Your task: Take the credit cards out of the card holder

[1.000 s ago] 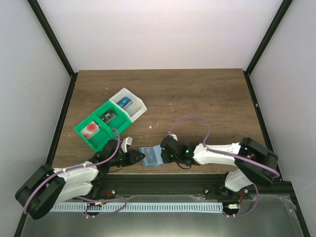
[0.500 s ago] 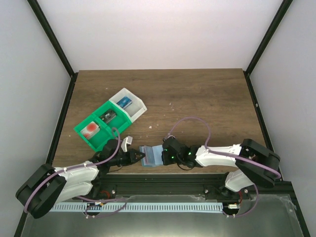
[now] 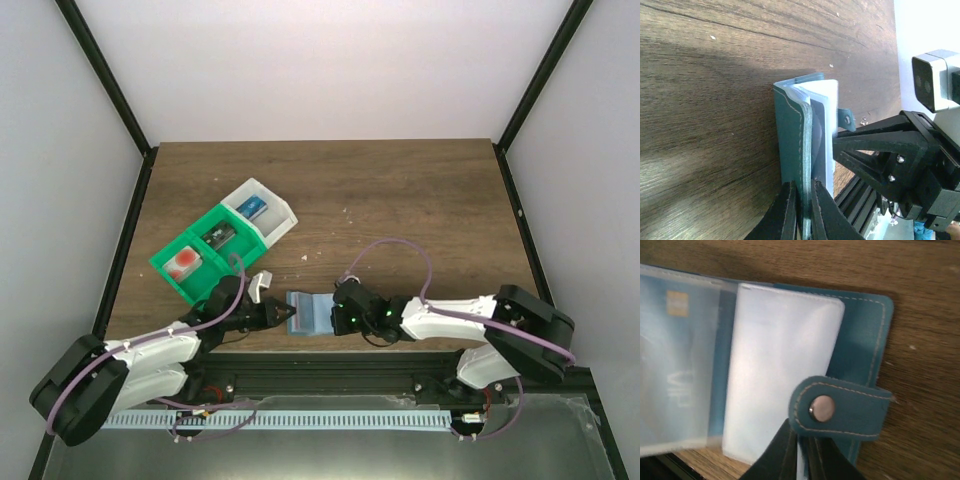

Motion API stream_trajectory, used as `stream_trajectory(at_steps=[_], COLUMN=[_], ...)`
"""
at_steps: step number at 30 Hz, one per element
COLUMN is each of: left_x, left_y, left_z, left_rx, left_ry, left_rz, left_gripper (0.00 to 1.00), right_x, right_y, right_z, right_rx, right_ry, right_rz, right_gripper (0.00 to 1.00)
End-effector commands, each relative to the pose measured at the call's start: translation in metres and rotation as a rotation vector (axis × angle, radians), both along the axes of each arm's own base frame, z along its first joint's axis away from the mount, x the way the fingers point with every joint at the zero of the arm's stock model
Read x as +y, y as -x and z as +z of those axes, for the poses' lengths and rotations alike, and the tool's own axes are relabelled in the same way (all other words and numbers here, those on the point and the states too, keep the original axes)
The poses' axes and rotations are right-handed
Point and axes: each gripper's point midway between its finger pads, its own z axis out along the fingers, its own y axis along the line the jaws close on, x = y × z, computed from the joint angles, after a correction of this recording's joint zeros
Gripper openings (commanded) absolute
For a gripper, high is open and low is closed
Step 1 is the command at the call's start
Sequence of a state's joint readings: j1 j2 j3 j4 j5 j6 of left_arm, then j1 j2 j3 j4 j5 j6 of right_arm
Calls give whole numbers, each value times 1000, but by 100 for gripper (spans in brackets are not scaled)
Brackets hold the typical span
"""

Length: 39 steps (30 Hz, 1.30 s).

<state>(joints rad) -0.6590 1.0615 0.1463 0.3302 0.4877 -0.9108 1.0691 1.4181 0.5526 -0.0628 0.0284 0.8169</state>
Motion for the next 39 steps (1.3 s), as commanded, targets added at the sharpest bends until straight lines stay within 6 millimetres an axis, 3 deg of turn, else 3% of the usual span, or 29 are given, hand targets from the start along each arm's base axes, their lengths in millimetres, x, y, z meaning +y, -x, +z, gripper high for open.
stream_trajectory(at_steps=[1,4,7,15,21,29,33,35,39], left_x=[-5,-4,-5,-8,-9,-9,-10,-10,-9], left_y=[-5,-4,-3,-3,-3,-4,-5,-4,-3], left_z=[14,8,5,6,9,9,11,11,12], left_rx=[-58,-46,-34,-24,-18,-13,-5,2,7], left_ry=[12,0,0,9,20,20,25,29,34], left_rz=[-27,-29,-34,-43,-40,-33,-30,-27,-22], left_gripper=[0,0,0,0,0,0,0,0,0], right_x=[-19,-19,-5,24,34,51,60,63,65], right_y=[-3,-3,1,13,12,11,10,9,8], right_z=[11,26,42,62,58,61,60,59,56], right_rx=[-24,-47,-54,0,23,42,58,65,69], right_ry=[52,17,-91,-277,-266,-255,-251,-238,-209], right_rz=[-58,-52,-13,52,72,112,126,124,119], right_gripper=[11,7,6,24,29,57,64,75,76])
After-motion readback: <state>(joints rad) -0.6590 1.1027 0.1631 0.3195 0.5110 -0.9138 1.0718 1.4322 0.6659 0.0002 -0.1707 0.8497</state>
